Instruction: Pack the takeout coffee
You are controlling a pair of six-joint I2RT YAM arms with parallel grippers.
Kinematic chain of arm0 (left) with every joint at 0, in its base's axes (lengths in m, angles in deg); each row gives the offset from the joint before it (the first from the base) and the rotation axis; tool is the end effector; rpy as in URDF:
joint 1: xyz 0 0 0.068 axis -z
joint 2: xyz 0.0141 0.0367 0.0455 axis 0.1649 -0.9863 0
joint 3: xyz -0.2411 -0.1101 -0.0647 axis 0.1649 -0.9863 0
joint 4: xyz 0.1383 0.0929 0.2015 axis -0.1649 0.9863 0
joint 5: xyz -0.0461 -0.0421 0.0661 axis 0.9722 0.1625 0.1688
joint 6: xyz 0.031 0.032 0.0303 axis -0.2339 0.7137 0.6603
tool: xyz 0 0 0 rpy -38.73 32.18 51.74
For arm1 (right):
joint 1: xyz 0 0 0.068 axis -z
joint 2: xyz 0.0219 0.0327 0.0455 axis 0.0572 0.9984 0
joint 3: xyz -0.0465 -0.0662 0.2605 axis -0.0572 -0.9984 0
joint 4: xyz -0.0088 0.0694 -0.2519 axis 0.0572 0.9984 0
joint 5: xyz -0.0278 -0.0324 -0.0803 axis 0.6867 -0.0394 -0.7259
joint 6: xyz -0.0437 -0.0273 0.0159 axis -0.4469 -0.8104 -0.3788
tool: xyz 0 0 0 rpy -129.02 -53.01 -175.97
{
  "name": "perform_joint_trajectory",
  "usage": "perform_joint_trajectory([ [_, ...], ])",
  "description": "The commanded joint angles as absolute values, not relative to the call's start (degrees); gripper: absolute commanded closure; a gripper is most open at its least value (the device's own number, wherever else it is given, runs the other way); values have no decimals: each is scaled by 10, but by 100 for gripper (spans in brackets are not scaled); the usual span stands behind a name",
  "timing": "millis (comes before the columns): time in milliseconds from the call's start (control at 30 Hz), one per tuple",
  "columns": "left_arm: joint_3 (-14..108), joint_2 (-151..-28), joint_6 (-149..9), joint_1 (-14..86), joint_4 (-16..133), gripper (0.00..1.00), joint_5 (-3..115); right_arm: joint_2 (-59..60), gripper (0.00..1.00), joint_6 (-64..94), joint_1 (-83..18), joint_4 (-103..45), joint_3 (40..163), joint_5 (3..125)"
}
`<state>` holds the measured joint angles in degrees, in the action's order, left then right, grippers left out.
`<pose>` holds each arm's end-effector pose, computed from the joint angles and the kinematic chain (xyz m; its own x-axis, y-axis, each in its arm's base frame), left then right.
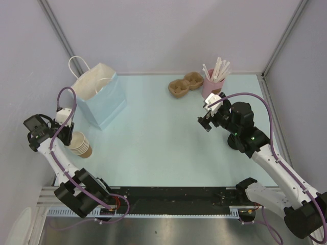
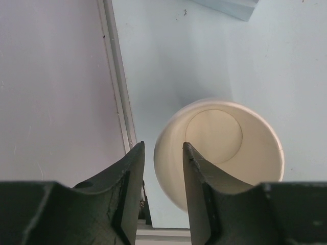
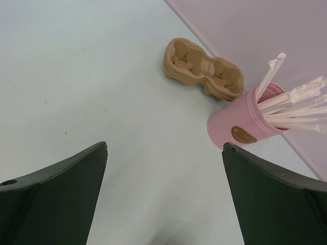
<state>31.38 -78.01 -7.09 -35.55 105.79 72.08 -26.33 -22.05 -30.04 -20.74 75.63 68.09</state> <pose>0.1649 0.1445 0.2938 -0.7193 0.2842 -0.6339 0.1414 0.9533 0.2670 0.1942 0.1059 0.3417 0.1226 -0.4877 -0.8644 -0.6387 0.6278 -0.4448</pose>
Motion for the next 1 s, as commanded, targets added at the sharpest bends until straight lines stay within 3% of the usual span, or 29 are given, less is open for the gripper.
perform_joint_trajectory([
  [0, 307, -783, -65, -361, 1045, 60, 725, -273, 0, -223, -298, -221, 758, 689],
  [633, 314, -777, -74, -360, 1043, 75, 728, -274, 0, -222, -298, -222, 758, 689],
  [967, 321, -773, -77, -361, 1045, 88, 725, -274, 0, -223, -297, -221, 758, 690],
])
